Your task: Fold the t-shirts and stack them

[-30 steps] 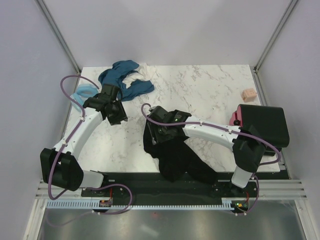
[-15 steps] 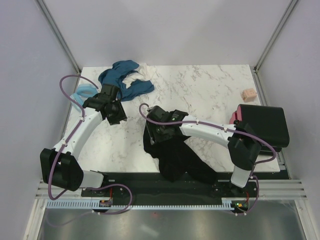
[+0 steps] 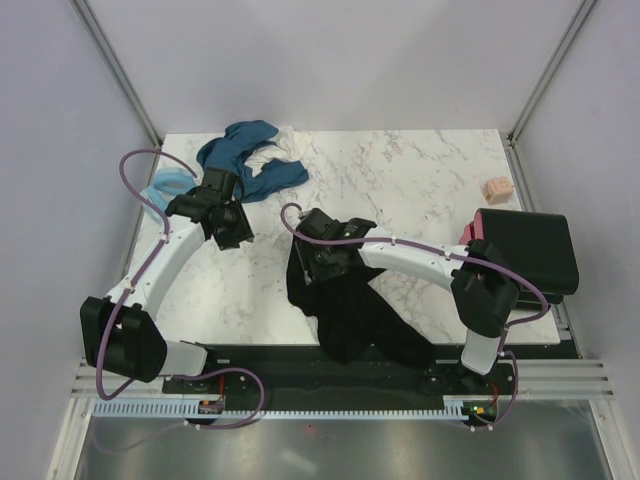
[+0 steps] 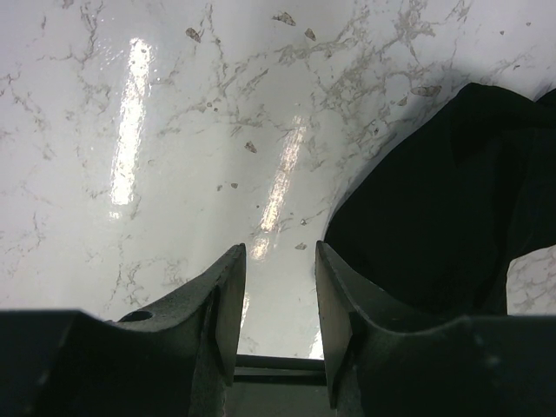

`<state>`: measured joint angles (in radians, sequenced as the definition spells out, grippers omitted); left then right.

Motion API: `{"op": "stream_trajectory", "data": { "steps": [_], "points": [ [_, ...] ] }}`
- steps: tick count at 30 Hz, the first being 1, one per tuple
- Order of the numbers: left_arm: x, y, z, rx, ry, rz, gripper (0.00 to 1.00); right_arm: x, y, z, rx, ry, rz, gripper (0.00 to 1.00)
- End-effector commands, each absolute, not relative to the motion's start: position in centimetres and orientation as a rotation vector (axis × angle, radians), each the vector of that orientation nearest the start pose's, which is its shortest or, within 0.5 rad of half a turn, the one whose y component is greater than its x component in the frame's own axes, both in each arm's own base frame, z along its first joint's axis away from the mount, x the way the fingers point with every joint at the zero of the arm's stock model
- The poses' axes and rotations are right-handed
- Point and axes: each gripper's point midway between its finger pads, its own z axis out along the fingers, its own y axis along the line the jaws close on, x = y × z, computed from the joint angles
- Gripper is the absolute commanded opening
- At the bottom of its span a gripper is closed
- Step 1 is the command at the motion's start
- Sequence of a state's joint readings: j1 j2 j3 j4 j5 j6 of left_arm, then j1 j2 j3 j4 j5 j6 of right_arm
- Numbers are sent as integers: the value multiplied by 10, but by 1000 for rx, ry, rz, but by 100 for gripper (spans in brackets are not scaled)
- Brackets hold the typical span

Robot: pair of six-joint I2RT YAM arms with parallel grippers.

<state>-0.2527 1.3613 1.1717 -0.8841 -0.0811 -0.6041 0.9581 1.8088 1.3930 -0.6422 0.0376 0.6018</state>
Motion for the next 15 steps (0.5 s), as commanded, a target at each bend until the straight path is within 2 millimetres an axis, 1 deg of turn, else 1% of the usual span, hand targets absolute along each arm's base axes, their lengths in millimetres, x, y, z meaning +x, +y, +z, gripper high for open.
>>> {"op": "stream_trajectory", "data": {
  "steps": [1, 4, 5, 6, 9, 10, 11, 12, 13, 15],
  "points": [
    [303, -79, 159, -447, 2556, -154, 45, 246, 361, 93, -431, 2653, 462, 58],
    [305, -78, 159, -440, 2555, -150, 45, 249, 363, 88, -446, 2662, 456, 57],
    [305, -78, 159, -440, 2557, -149, 45, 249, 364, 83, -451, 2671, 451, 57],
    [306, -78, 159, -444, 2556, -148, 45, 249, 365, 84, -454, 2672, 459, 57],
    [305, -76, 158, -446, 2558, -143, 45, 254, 370, 87, -452, 2654, 473, 50],
    [305, -76, 156, -445, 2561, -139, 45, 257, 373, 91, -449, 2633, 490, 39],
    [305, -75, 156, -445, 2561, -140, 45, 259, 375, 95, -450, 2619, 499, 34],
    [304, -75, 155, -446, 2566, -135, 45, 263, 378, 100, -444, 2599, 499, 31],
    [304, -74, 154, -446, 2568, -133, 45, 265, 379, 103, -448, 2588, 501, 24],
    [303, -75, 153, -450, 2572, -134, 45, 272, 384, 115, -450, 2549, 510, 15]
  ]
}}
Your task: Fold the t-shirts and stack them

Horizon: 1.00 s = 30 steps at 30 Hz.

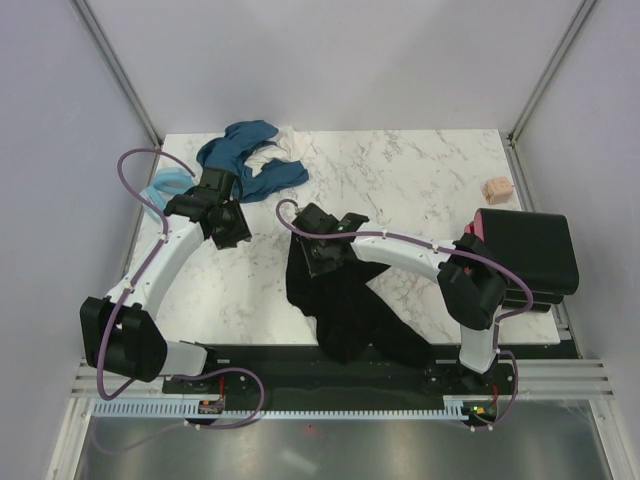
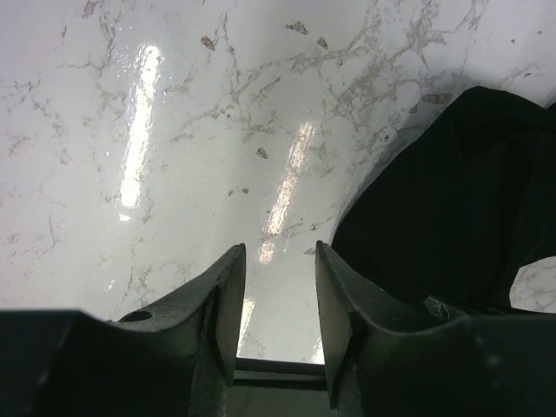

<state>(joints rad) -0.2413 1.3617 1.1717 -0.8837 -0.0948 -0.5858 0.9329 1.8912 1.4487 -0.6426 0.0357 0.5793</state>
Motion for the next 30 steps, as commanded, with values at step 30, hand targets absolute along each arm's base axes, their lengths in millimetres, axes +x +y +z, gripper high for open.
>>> {"op": "stream_trajectory", "data": {
  "steps": [30],
  "points": [
    [307, -82, 179, -451, 2501, -222, 45, 284, 331, 440, -266, 1890, 702, 0]
  ]
}}
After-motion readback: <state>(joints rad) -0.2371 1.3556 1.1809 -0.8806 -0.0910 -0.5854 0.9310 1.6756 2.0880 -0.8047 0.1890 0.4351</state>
